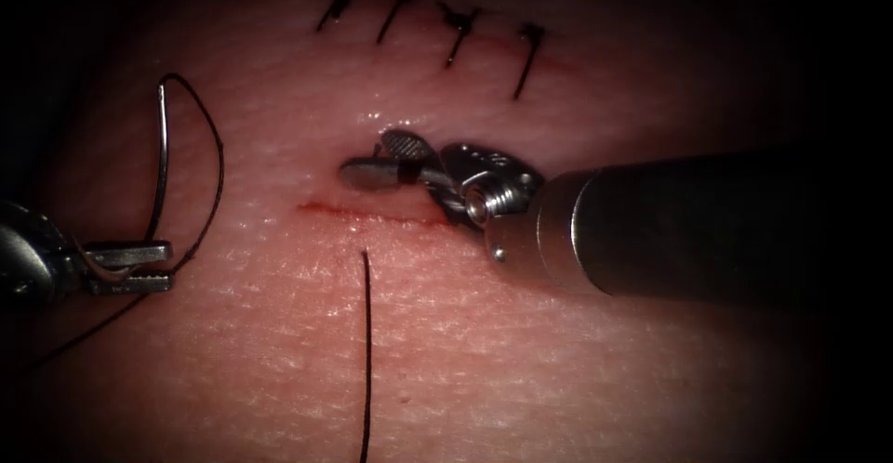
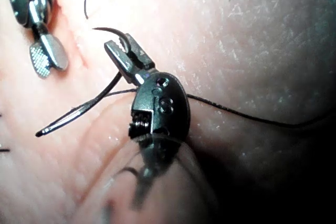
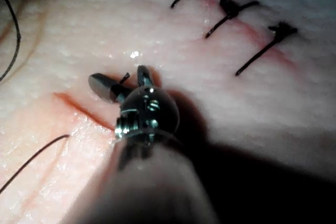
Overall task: Wound Closure
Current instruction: Use the right hand to grab the suture tail and lengthen it
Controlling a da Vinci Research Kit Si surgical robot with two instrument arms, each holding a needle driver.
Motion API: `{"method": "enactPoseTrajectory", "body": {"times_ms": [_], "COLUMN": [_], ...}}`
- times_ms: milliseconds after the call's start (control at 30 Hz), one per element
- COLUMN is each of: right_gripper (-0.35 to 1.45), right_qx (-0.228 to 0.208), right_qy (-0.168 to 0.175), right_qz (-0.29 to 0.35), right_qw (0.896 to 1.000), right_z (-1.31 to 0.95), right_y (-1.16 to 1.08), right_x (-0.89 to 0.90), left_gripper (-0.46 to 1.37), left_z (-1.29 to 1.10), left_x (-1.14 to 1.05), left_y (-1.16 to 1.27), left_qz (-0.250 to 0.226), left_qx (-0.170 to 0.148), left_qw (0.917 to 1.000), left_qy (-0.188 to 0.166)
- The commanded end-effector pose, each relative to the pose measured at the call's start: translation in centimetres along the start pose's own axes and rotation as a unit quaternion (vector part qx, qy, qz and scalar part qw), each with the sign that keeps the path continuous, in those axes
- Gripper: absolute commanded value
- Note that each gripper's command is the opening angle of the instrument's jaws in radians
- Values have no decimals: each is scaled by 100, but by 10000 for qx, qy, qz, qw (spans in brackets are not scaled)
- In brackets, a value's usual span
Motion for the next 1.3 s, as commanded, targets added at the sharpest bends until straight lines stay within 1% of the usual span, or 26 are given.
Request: {"method": "enactPoseTrajectory", "body": {"times_ms": [33,167,467,633,667,733,767,833,900,1067,1133,1300], "right_gripper": [79,58,49,33,19,14,6,-3,-35,-35,-35,-35], "right_qx": [1,40,64,67,80,92,92,93,102,209,214,270], "right_qy": [-1,8,40,38,31,24,25,24,37,-46,-67,-25], "right_qz": [1,15,39,68,98,128,158,158,424,433,258,174], "right_qw": [10000,10000,10000,9999,9999,9999,9998,9998,9990,9988,9994,9995], "right_z": [0,-1,0,0,0,-1,-1,-1,-1,-1,-2,-4], "right_y": [-1,-5,-7,-9,-9,-10,-11,-11,-11,-11,-12,-15], "right_x": [0,-1,3,2,1,1,1,0,0,0,1,6], "left_gripper": [-35,-35,-35,-35,-35,-35,-35,-35,-35,-35,-35,-35], "left_z": [0,0,0,0,0,0,0,0,0,0,0,-1], "left_x": [0,0,-1,-1,-1,-1,-1,-1,-1,-1,-1,-1], "left_y": [0,0,-1,0,-1,-1,-1,-1,-1,-1,-1,-1], "left_qz": [-1,-1,0,0,0,1,1,1,1,1,1,1], "left_qx": [-39,-41,-40,-40,-41,-41,-41,-41,-42,-43,-44,-58], "left_qw": [10000,10000,10000,10000,10000,10000,10000,10000,10000,10000,10000,10000], "left_qy": [1,2,2,2,3,3,3,3,3,4,5,17]}}
